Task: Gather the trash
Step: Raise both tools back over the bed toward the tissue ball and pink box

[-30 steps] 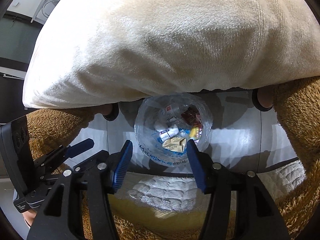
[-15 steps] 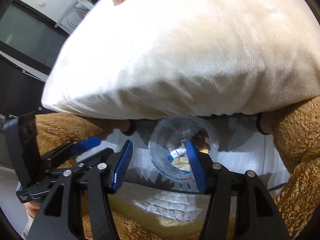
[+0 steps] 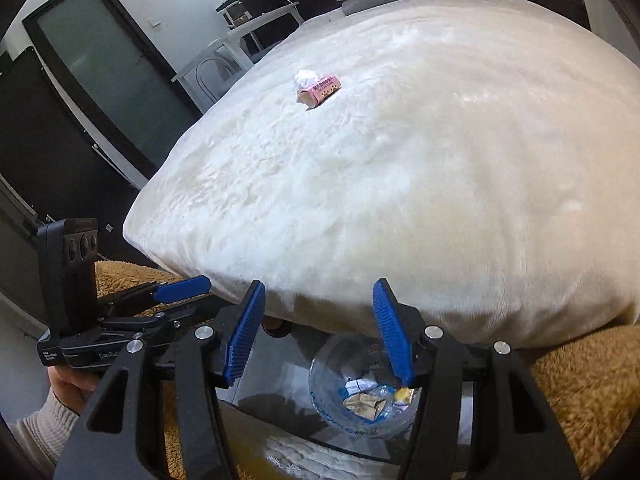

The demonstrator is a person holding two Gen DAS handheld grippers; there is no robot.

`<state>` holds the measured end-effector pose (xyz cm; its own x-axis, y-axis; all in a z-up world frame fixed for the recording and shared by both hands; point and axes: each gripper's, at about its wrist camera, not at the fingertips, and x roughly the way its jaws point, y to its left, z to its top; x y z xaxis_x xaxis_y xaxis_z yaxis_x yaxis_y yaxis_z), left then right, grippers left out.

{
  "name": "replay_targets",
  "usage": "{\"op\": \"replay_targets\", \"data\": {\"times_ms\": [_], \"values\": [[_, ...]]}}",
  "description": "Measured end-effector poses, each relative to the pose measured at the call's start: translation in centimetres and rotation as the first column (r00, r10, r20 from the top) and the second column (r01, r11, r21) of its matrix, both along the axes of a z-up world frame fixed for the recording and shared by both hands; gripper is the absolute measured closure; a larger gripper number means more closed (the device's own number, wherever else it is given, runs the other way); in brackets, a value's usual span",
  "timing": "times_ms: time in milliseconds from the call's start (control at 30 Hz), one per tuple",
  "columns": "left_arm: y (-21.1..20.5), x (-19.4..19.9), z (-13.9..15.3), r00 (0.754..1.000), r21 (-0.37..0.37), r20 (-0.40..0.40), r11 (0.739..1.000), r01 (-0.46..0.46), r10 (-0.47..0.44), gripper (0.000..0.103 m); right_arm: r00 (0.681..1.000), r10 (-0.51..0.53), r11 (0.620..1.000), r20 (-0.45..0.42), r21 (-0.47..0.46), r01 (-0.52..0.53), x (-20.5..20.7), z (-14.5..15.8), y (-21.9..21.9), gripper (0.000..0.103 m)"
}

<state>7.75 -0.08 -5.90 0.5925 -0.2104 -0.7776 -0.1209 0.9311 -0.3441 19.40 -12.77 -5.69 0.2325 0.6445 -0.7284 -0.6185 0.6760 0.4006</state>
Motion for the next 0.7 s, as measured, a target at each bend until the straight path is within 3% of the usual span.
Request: {"op": "replay_targets", "data": {"times_ms": [233, 500, 700], "values": [[3.7, 2.2, 3.7, 0.996, 0.085, 0.083, 0.996, -0.023, 0.016, 0.041, 0.994, 0.042, 0.999, 0.102, -0.025, -0.040, 4.4, 2.3, 2.8, 0.047], [7.9, 5.7, 5.8, 0.993, 0.164, 0.103, 0.984, -0.067, 0.051, 0.041, 0.977, 0.097, 0.994, 0.191, -0.057, -0.088, 9.8, 3.5, 7.6, 0.047], [11.7, 8.8, 6.1, 0.990, 0.126, 0.113, 0.987, -0.094, 0.080, 0.041, 0.959, 0.157, 0.987, 0.235, -0.075, -0.143, 12.6, 3.3, 11.2, 0.047]]}}
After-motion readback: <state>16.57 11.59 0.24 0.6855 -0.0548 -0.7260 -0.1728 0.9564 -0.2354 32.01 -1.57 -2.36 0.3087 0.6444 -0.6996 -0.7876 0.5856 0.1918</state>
